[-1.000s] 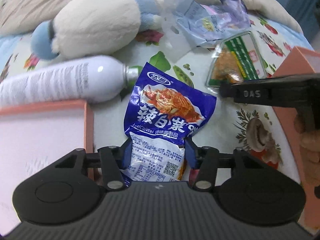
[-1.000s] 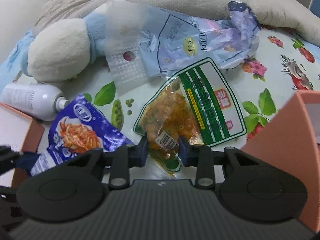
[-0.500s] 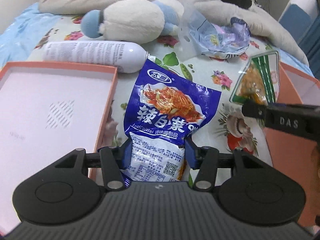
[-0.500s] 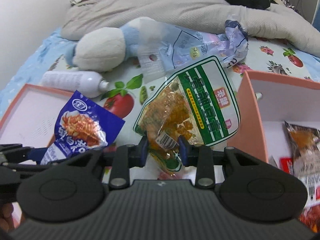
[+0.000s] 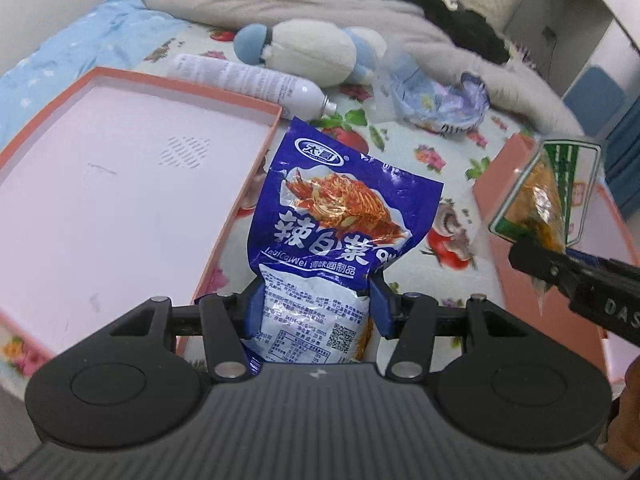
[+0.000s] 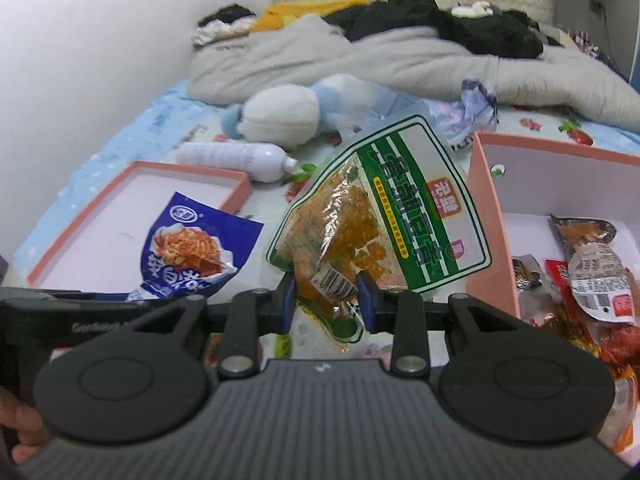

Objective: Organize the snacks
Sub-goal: 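Carry both held bags over the deeper pink box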

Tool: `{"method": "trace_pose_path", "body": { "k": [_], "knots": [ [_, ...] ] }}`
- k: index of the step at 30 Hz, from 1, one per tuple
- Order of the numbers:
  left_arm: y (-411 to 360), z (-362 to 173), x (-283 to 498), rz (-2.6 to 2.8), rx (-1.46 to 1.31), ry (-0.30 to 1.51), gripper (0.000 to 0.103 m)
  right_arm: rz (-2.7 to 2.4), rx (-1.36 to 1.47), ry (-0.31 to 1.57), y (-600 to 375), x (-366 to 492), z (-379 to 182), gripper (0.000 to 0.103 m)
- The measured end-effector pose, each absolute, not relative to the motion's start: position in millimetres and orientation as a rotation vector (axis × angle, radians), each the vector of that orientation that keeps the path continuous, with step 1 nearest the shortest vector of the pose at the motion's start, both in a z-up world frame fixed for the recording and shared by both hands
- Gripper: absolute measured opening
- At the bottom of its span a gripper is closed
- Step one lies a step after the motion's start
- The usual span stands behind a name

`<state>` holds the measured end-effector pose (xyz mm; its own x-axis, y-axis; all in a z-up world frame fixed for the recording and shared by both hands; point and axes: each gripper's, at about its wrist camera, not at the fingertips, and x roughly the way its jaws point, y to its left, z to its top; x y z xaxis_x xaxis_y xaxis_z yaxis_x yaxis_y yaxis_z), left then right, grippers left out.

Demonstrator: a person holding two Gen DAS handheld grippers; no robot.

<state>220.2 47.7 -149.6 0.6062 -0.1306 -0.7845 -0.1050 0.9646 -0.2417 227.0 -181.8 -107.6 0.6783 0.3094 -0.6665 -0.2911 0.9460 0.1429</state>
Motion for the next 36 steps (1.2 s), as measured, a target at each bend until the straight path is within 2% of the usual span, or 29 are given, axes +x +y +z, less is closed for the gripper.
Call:
{"method": "trace_pose_path", "body": {
  "k": [16,36],
  "knots": [
    [39.2,-99.5,127.6,-0.071,-0.329,0.808,0.058,0.282,0.063,0.626,-216.0,123.8,-65.6,0.035],
    [-71.1,-74.1,136.0,-0.341,-0.299,0.834,0.058,0.053,0.066,0.596,-293.6,83.7,-65.1,0.036]
  ]
}}
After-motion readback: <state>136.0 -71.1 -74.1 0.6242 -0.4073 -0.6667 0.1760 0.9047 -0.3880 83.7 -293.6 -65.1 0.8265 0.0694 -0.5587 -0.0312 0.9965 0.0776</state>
